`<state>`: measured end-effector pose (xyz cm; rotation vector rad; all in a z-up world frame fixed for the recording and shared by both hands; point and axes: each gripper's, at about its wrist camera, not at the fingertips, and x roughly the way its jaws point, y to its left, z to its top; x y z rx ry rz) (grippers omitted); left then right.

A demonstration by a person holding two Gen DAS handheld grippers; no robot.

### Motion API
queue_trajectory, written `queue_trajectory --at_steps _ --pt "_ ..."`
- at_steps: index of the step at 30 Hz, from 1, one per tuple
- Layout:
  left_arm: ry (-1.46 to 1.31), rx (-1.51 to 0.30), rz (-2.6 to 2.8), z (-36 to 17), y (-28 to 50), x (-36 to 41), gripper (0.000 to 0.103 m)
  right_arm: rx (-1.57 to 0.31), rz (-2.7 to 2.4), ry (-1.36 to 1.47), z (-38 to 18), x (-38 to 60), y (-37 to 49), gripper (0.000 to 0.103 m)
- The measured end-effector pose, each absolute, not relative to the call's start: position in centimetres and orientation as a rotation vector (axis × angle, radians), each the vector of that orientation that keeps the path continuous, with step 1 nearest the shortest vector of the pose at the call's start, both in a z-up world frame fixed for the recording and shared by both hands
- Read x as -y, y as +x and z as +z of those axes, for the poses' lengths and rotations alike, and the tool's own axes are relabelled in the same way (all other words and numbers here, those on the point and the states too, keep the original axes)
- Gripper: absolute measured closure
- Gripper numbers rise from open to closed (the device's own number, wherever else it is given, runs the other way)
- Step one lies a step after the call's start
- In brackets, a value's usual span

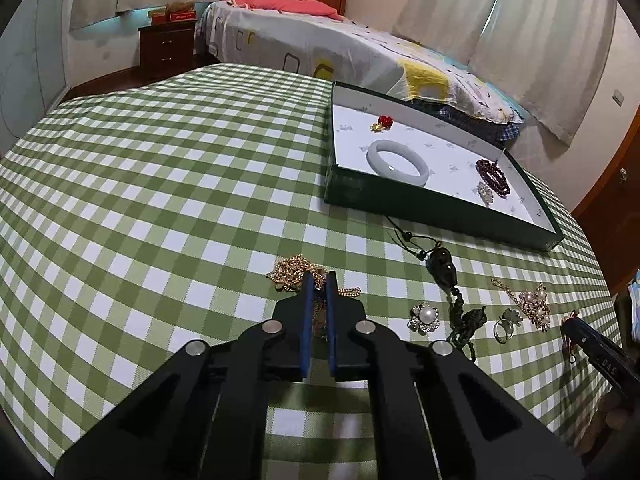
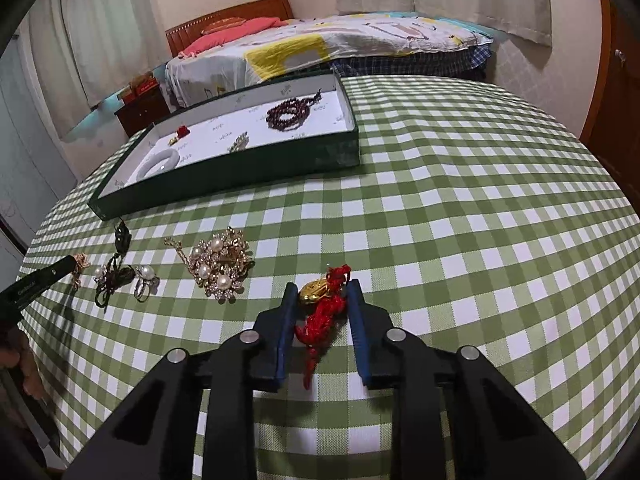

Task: Organize jewelry
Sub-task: 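Close the right tool on the red tassel while the left tool grasps the gold chain necklace, then carry the red tassel in the right tool while the left tool carries the gold chain to the tray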

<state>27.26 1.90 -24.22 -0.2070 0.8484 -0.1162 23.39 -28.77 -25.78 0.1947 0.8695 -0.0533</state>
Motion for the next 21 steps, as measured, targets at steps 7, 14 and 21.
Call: queue_trajectory --at_steps 7,14,21 --pt "-0.203 -0.815 -0.115 -23.7 26.8 -2.0 0.097 -0.820 -0.048 0.167 -24.9 28.2 22.9 0.079" --pt "-0.187 -0.767 -0.108 -23.0 26.1 -1.8 0.097 -0.753 -0.036 0.135 -23.8 27.4 22.4 0.079" --pt "-0.178 -0.732 -0.111 -22.3 25.4 -1.5 0.097 -0.704 -0.027 0.125 -22.8 27.0 22.2 0.079"
